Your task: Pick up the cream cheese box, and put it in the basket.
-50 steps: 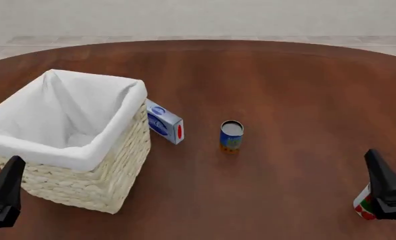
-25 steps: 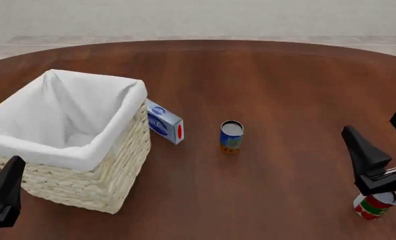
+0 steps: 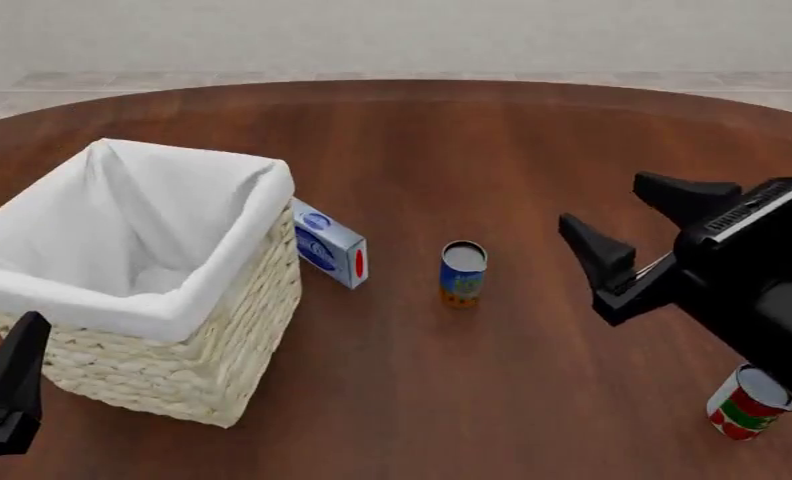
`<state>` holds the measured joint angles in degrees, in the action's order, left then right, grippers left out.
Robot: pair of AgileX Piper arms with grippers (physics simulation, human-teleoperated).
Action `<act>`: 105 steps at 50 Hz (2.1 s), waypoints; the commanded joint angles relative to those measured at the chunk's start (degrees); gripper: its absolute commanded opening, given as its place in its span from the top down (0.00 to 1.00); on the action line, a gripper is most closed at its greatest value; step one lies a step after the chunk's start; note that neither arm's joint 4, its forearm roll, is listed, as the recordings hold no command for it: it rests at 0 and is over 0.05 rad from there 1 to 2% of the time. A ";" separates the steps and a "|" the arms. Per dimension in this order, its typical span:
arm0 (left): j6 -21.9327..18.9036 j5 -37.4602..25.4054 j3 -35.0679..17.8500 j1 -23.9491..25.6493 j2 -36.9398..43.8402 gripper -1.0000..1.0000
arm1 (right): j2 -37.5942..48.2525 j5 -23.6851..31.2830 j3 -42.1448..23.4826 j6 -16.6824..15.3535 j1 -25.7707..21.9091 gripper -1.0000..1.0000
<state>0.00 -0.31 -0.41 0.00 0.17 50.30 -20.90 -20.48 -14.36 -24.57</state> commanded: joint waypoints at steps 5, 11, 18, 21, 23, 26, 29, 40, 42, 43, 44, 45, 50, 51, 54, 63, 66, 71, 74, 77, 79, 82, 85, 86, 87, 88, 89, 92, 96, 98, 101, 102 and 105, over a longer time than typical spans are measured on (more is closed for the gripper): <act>0.00 0.01 0.00 0.00 0.00 0.00 | 13.87 -2.09 -7.86 0.03 -6.87 0.00; 0.00 0.00 0.00 0.00 0.00 0.00 | 19.53 -1.97 -11.07 -0.41 -9.62 0.00; 0.00 0.00 0.00 0.00 0.00 0.00 | 23.32 -0.60 -14.71 0.21 -11.24 0.00; 0.00 0.00 0.00 -0.01 0.00 0.00 | 25.21 -0.78 -15.84 0.47 -12.03 0.00; -0.01 0.00 0.00 0.00 0.00 0.00 | 26.85 -0.34 -16.78 -0.60 -12.35 0.00; -0.01 0.00 0.00 -0.01 0.00 0.00 | 28.24 -0.67 -17.38 -0.26 -12.83 0.00; 0.00 0.00 0.00 0.00 0.00 0.00 | 30.25 -0.33 -18.66 -0.45 -13.54 0.00; 0.00 0.01 0.00 0.01 0.00 0.00 | 36.98 0.66 -23.87 4.87 -17.82 0.00; 0.00 0.00 0.00 -0.02 0.00 0.00 | 39.38 0.42 -25.02 1.53 -17.07 0.00; 0.02 -0.02 0.00 -0.01 0.01 0.00 | 40.68 0.29 -25.53 0.36 -16.82 0.00; 0.00 -0.01 0.00 0.00 0.00 0.00 | 41.34 0.17 -25.88 -0.15 -17.00 0.00; 0.00 0.00 0.00 0.00 0.00 0.00 | 41.52 0.00 -26.01 0.38 -17.22 0.00; -0.02 0.01 0.00 0.00 -0.01 0.00 | 45.39 -0.60 -28.24 0.77 -17.73 0.00; -0.01 0.00 0.00 0.00 0.00 0.00 | 46.19 -0.69 -28.78 1.31 -17.77 0.00; -0.01 0.00 0.00 0.00 0.00 0.00 | 48.02 -0.77 -30.22 0.92 -17.53 0.00; 0.00 -0.01 0.00 0.00 0.00 0.00 | 52.57 2.21 -36.67 0.27 -17.54 0.00; 0.01 0.00 0.00 0.01 0.00 0.00 | 52.89 3.37 -38.06 0.65 -17.68 0.00; 0.00 0.00 0.00 0.00 0.00 0.00 | 54.26 5.15 -40.46 1.81 -18.67 0.00; -0.01 -0.01 0.00 0.00 0.00 0.00 | 55.12 6.34 -41.79 1.86 -18.88 0.00; -0.01 0.00 0.00 0.01 0.00 0.00 | 55.26 7.02 -42.51 2.47 -18.97 0.00; 0.02 0.00 0.00 -0.01 0.00 0.00 | 55.60 7.25 -42.82 2.36 -18.96 0.00; 0.00 -0.01 0.00 0.01 0.00 0.00 | 56.05 7.57 -43.34 1.98 -18.48 0.00; -0.01 0.00 0.00 0.00 0.00 0.00 | 56.41 7.91 -43.71 2.07 -18.35 0.00; 0.00 0.00 0.00 0.00 0.00 0.00 | 56.58 8.17 -43.86 1.92 -18.44 0.00; -0.01 0.00 0.00 -0.01 0.00 0.00 | 56.94 8.10 -44.00 1.72 -18.39 0.00; 0.00 0.00 0.00 0.01 0.00 0.00 | 57.38 8.04 -44.28 1.47 -18.15 0.00; 0.01 0.00 0.00 -0.01 0.00 0.00 | 57.73 8.08 -44.55 1.33 -17.82 0.00; -0.01 0.00 0.00 0.01 0.00 0.00 | 58.54 8.10 -45.03 1.17 -17.37 0.00; -0.02 0.00 0.00 -0.01 0.00 0.00 | 60.58 8.02 -46.15 -1.14 -15.44 0.00; -0.01 0.00 0.00 -0.01 0.00 0.00 | 60.64 8.35 -46.38 -1.50 -14.96 0.00; 0.00 0.00 0.00 -0.01 0.00 0.00 | 61.18 8.15 -46.51 -1.53 -14.64 0.00; 0.00 0.00 0.00 -0.01 0.00 0.00 | 61.28 8.18 -46.51 -1.71 -14.59 0.00; 0.01 0.00 0.00 0.01 0.00 0.00 | 61.84 8.12 -46.89 -1.65 -14.32 0.00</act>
<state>0.00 -0.31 -0.41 0.00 0.17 109.98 -13.01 -65.93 -14.90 -40.37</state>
